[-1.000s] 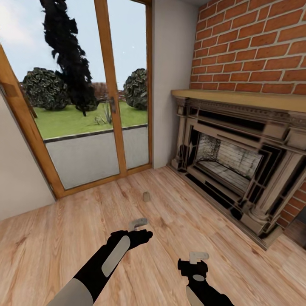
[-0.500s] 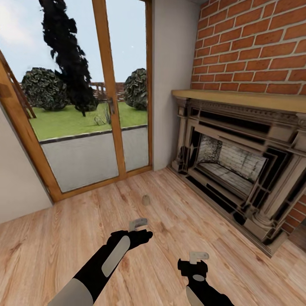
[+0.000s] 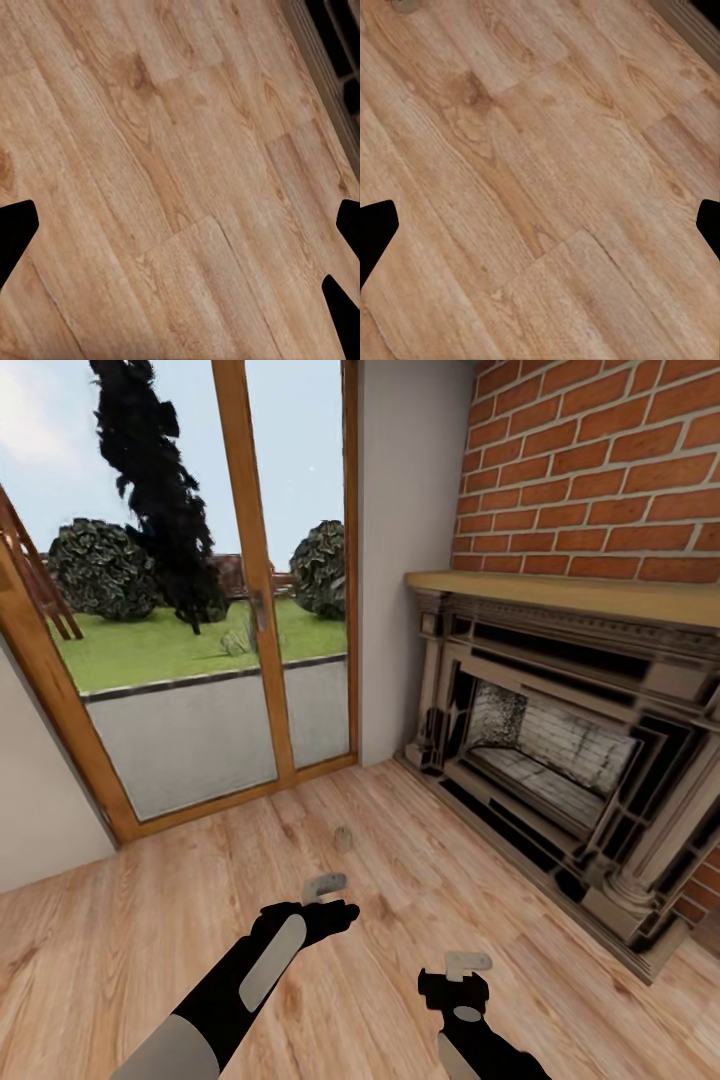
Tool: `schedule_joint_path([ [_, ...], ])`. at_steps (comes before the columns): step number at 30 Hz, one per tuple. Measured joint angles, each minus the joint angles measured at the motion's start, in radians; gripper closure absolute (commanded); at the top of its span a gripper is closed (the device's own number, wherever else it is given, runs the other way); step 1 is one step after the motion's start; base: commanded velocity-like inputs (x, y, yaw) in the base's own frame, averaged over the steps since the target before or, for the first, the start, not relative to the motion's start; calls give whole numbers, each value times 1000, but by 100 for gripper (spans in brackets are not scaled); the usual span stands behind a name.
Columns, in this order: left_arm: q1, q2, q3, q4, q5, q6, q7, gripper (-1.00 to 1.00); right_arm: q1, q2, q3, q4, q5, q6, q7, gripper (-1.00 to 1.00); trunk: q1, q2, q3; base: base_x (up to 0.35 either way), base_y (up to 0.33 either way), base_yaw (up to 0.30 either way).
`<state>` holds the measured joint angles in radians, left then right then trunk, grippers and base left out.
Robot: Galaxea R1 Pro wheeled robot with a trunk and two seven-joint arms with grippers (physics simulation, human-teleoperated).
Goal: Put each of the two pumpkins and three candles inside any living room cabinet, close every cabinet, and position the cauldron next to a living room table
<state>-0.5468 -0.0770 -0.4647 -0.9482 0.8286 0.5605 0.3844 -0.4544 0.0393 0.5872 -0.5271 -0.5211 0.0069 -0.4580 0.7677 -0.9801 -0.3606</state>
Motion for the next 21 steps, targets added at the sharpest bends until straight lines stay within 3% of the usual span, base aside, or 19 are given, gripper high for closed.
schedule_joint_path([
  [21,0,0,2,0,0,0,0,-100,0,0,0,0,0,0,0,-100,0,0,0,166,0,0],
])
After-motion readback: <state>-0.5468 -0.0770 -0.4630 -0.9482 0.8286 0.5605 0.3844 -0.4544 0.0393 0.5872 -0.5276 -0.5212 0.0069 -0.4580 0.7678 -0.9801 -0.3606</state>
